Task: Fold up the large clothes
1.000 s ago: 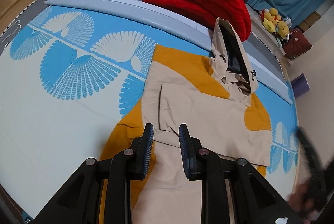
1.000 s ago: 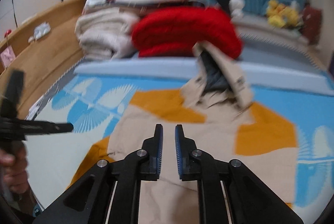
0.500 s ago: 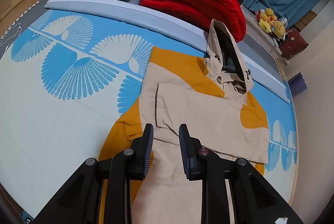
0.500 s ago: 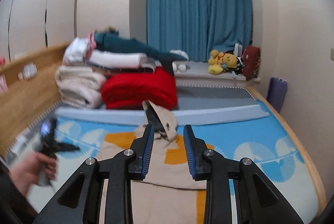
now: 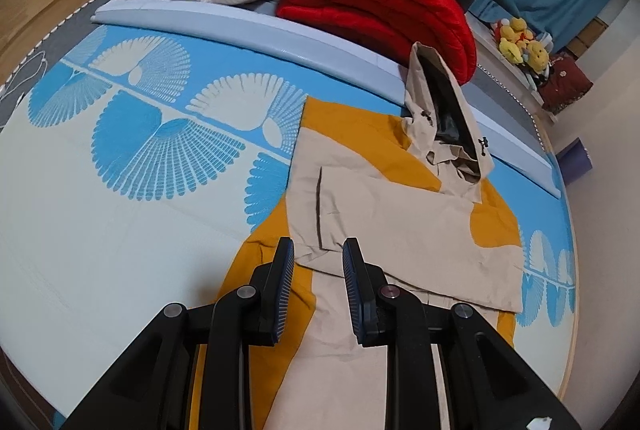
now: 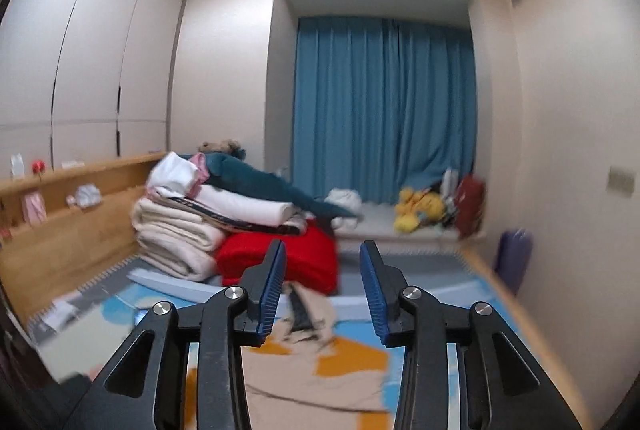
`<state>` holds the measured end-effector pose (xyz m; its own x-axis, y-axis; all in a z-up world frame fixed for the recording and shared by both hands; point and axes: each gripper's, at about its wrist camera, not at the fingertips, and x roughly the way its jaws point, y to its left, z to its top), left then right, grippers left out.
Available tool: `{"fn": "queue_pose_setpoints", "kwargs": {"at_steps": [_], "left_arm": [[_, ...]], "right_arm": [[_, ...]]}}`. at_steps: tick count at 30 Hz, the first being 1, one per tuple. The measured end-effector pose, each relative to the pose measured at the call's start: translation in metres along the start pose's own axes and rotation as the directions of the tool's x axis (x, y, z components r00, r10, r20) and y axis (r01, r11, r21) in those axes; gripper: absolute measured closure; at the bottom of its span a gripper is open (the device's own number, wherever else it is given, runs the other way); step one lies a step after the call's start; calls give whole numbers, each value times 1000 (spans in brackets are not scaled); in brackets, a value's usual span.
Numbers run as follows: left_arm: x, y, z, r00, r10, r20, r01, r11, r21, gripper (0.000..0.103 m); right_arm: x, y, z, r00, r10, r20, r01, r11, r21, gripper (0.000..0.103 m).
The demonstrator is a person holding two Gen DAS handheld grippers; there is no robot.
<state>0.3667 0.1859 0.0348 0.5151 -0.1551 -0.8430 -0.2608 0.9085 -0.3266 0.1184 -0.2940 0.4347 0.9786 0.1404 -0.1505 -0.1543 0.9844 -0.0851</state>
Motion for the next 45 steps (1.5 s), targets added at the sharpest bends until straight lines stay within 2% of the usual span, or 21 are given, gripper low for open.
{"fn": "queue_pose_setpoints", "kwargs": {"at_steps": [3,6,9,11,13,16,17,20,24,27,28,30,32,34,36,38,40,42,45], "left_arm": [[-3,-2,0,1000,-18,3,18,1000,5,81],[-4,-4,-3,1000,-27,0,27,1000,11,81],[-5,-4,-6,1000,-25,0,25,1000,11,81],[-5,-4,-10,1000,-18,0,18,1000,7,81],[-4,-2,-13,1000,-10,4,10,1000,5,85],[0,-2,-16,1000,7,10,-7,1000,25,91],[4,-3,-17,1000,6,10,-6,999,34,91],[18,0,-18,1000,-4,-7,4,1000,24,91],[52,6,-16,995,-66,-77,63,997,-34,91],[77,9,-16,989,-92,-120,85,994,-67,91],[90,10,-15,985,-96,-143,85,993,-77,91],[111,10,-13,980,-101,-174,88,993,-81,89],[126,10,-10,976,-109,-188,94,992,-85,88],[143,11,-7,971,-124,-203,105,989,-103,78],[158,11,-7,965,-132,-225,108,988,-113,76],[174,10,-9,962,-96,-255,73,993,-96,76],[183,9,-11,961,-82,-264,64,995,-77,82],[181,6,-9,961,-99,-258,88,995,-53,99],[152,-4,5,989,-39,-145,45,998,40,101]], "right_arm": [[-20,-13,6,993,-119,-4,118,991,-67,63],[-41,-31,5,981,-191,-15,191,981,-33,63],[-37,-34,-13,987,-151,-52,152,988,11,61],[-16,-28,-38,990,-112,-85,116,992,39,59],[15,-22,-67,992,-42,-122,51,996,72,59],[85,-3,-128,977,29,-209,-6,994,108,59],[112,2,-151,968,47,-248,-17,992,122,61],[189,14,-210,936,85,-341,-33,987,155,90],[275,16,-269,905,53,-422,36,979,201,90],[314,6,-310,882,59,-467,81,958,275,89],[324,4,-320,871,62,-488,91,955,284,89],[352,-1,-340,832,93,-547,85,953,292,89],[370,-8,-352,810,111,-576,87,948,306,89],[386,-16,-361,789,160,-593,56,943,329,87],[397,-25,-373,771,155,-617,70,943,325,82],[406,-31,-385,752,146,-642,94,941,325,77],[415,-39,-398,722,149,-676,121,934,335,73],[426,-48,-417,682,174,-711,140,922,360,71],[438,-57,-441,638,149,-755,198,917,348,71]]}}
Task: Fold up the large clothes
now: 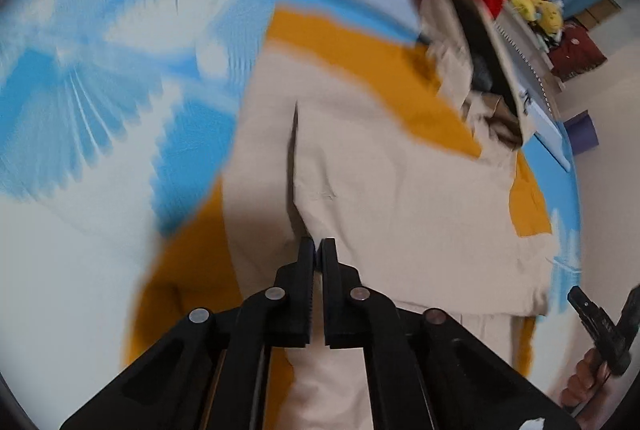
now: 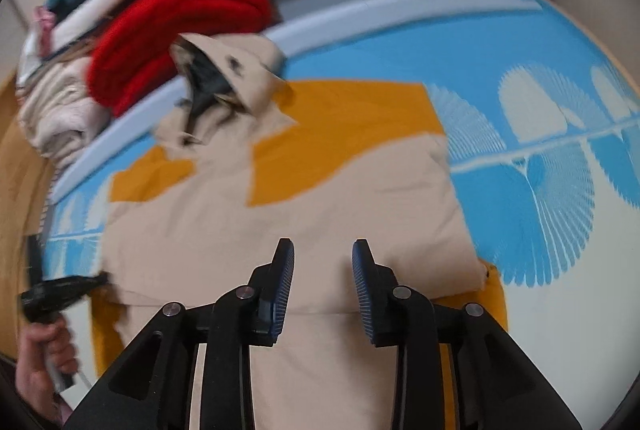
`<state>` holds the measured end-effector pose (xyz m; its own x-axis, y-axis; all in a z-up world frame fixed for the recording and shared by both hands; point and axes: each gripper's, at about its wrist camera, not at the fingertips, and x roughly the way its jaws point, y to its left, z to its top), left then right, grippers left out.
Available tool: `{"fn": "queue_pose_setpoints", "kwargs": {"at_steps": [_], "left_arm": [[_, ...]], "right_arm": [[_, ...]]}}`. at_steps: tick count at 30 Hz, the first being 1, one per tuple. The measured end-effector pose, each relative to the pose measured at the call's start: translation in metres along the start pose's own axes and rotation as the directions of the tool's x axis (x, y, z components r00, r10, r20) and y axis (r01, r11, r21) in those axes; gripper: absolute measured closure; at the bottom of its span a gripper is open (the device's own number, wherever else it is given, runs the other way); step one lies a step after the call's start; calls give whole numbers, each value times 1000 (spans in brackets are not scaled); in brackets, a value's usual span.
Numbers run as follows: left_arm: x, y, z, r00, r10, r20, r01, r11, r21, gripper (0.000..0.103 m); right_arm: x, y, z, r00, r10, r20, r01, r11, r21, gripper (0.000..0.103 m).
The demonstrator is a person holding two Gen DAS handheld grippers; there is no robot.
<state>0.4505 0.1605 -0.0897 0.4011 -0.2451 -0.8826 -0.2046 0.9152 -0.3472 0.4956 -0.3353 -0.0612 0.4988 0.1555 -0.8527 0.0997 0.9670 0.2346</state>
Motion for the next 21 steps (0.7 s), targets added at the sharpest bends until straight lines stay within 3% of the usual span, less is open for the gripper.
{"fn": "queue_pose_setpoints", "kwargs": {"at_steps": [2,3,6,8,10,13,15,17,21], "left_arm": [[-12,-2,4,998,55,28,-56,998,27,99],[-12,1,3,995,95,14,-95,995,17,94],[1,7,-3,983,155,-96,-155,988,7,96],[-9,1,-3,980,194,-38,-193,981,24,96],[-18,-10,-1,988,152,14,-153,987,56,94],[1,-15,-4,995,97,-24,-94,990,104,87],[26,-11,-10,986,130,-102,-117,986,121,86],[41,-2,-18,969,183,-166,-166,979,116,88],[21,-9,-10,985,142,-100,-129,983,128,88]], "right_arm": [[17,-12,-1,999,-19,-29,20,999,40,71],[27,-16,-3,998,-30,-49,33,998,55,71],[56,-29,-8,990,-81,-119,88,995,55,71],[77,-43,-17,972,-143,-189,156,986,56,71],[89,-62,-26,957,-171,-235,196,977,89,72],[85,-68,-24,955,-181,-234,212,971,113,72],[75,-63,-19,958,-204,-202,229,967,109,72],[62,-56,-14,977,-165,-136,181,977,113,71],[53,-42,-8,998,-49,-48,53,995,80,71]]}}
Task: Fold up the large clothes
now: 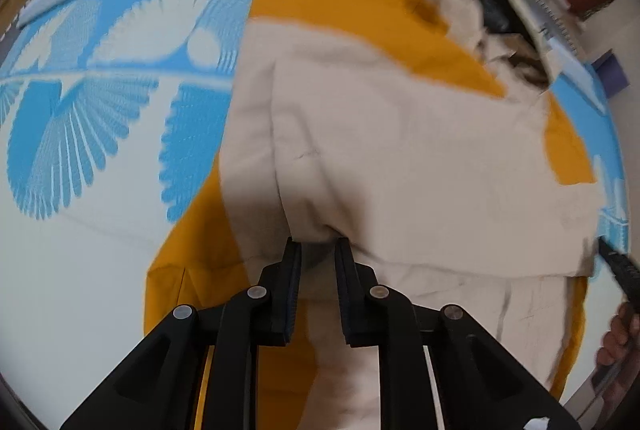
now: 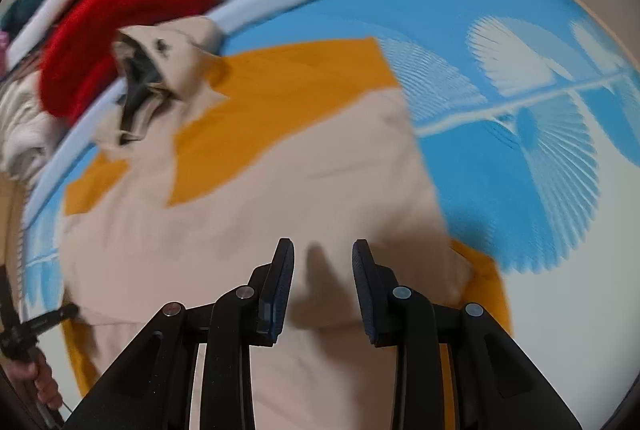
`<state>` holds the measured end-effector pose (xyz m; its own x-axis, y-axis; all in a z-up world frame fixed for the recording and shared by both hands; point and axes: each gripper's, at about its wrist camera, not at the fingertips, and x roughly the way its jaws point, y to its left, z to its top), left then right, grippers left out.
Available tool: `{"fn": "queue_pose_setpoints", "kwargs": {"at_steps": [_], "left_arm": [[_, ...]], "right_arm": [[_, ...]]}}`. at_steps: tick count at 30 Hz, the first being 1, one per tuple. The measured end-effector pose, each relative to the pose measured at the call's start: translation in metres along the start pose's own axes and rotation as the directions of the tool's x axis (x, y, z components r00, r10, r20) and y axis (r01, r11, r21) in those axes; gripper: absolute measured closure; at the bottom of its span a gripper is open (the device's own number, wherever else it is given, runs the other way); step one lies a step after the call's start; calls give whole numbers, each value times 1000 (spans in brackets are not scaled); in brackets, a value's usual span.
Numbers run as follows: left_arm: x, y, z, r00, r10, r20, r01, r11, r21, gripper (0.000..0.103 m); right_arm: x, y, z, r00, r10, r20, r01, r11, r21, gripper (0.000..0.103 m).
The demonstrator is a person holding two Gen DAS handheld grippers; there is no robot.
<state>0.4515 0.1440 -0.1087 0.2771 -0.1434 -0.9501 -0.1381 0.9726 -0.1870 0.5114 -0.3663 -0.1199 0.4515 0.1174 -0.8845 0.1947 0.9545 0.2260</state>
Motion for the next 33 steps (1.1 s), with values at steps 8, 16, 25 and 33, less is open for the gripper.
{"fn": "queue_pose_setpoints", "kwargs": {"at_steps": [8,16,25,33], "left_arm": [[-22,-14,3,1000,-20,10,20,1000,1,87],[28,-8,-1,992,108,-57,-107,994,33,88],[-41,-25,8,989,87,121,-93,995,46,79],[-77,-60,9,946,48,320,-80,993,88,78]], "right_arm": [[19,-16,-5,988,-81,-128,90,994,64,70],[-73,36,13,992,-37,117,49,994,-99,70],[-130,71,8,970,-10,242,68,970,-232,70],[-139,57,12,964,-36,264,101,966,-239,70]]}}
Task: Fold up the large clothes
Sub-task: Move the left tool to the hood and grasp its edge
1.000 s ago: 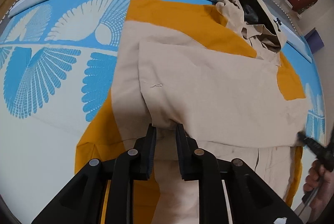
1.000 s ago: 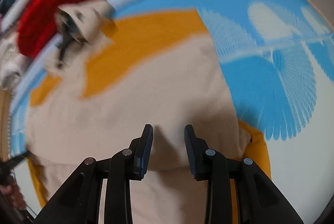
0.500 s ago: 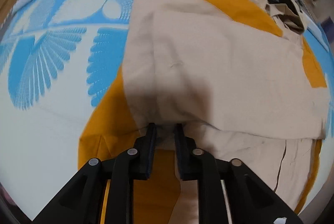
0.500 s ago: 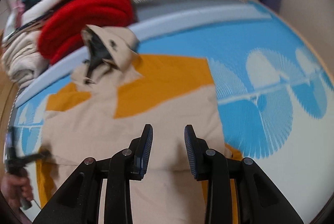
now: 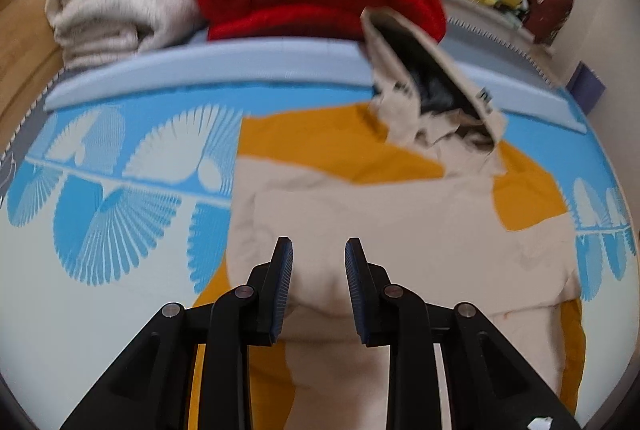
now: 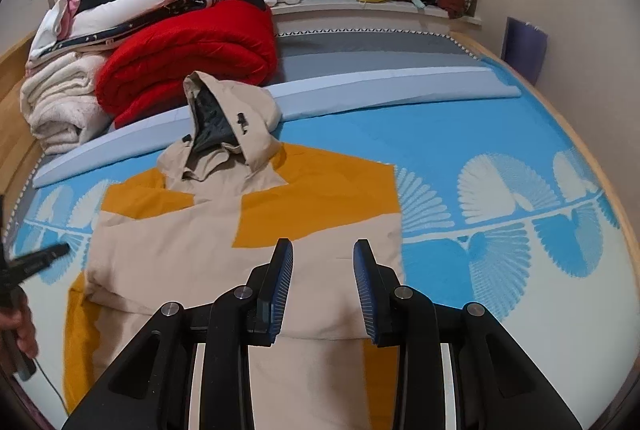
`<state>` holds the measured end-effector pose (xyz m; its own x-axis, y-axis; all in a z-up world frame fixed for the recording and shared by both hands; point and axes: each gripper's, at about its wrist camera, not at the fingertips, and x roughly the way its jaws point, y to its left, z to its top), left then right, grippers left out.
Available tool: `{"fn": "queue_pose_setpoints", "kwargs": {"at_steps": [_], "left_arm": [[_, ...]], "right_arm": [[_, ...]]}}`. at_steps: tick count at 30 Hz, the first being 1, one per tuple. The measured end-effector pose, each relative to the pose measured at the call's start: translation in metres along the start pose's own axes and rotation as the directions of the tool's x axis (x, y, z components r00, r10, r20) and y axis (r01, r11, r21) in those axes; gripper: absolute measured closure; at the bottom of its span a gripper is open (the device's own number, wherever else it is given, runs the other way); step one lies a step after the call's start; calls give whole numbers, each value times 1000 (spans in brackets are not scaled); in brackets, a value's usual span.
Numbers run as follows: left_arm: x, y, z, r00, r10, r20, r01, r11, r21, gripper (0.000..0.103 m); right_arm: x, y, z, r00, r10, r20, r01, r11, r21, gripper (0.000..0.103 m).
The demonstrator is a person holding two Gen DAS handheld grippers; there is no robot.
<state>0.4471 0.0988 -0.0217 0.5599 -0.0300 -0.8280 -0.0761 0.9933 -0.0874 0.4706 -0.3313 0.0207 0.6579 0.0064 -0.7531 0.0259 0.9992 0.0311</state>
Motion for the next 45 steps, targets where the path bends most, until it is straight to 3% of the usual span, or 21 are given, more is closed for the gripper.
{"fn": "queue_pose_setpoints", "kwargs": {"at_steps": [4,6,12,18,22,28,35,38,40,45], "left_arm": [[-4,-11,11,999,23,48,-21,999,-33,72],[7,-18,24,999,35,36,-34,999,-30,72],[52,-43,91,999,29,33,-29,1000,2,72],[117,-54,171,1000,5,24,-4,999,-31,72],[160,-61,212,999,-10,31,11,999,-40,64],[214,-63,251,997,-73,21,76,988,-134,63],[259,-62,268,993,-118,28,122,966,-230,64],[271,-67,272,993,-112,30,116,967,-229,74],[276,-71,275,992,-121,28,124,968,-220,93],[254,-83,277,988,-143,54,150,974,-172,103]], "right_arm": [[8,-14,0,999,-16,-28,17,1000,8,70],[13,-21,-1,999,-16,-48,18,1000,25,63],[25,-37,1,997,-22,-69,26,999,47,54],[33,-44,4,997,-39,-68,42,998,52,54],[40,-47,5,996,-36,-77,41,997,65,54],[53,-50,5,995,-57,-81,62,996,62,54],[68,-50,1,993,-47,-106,55,996,72,55],[72,-49,0,993,-45,-112,53,996,71,56],[74,-49,-1,992,-43,-119,52,996,69,56],[77,-51,-3,991,-46,-127,55,996,67,59]]}}
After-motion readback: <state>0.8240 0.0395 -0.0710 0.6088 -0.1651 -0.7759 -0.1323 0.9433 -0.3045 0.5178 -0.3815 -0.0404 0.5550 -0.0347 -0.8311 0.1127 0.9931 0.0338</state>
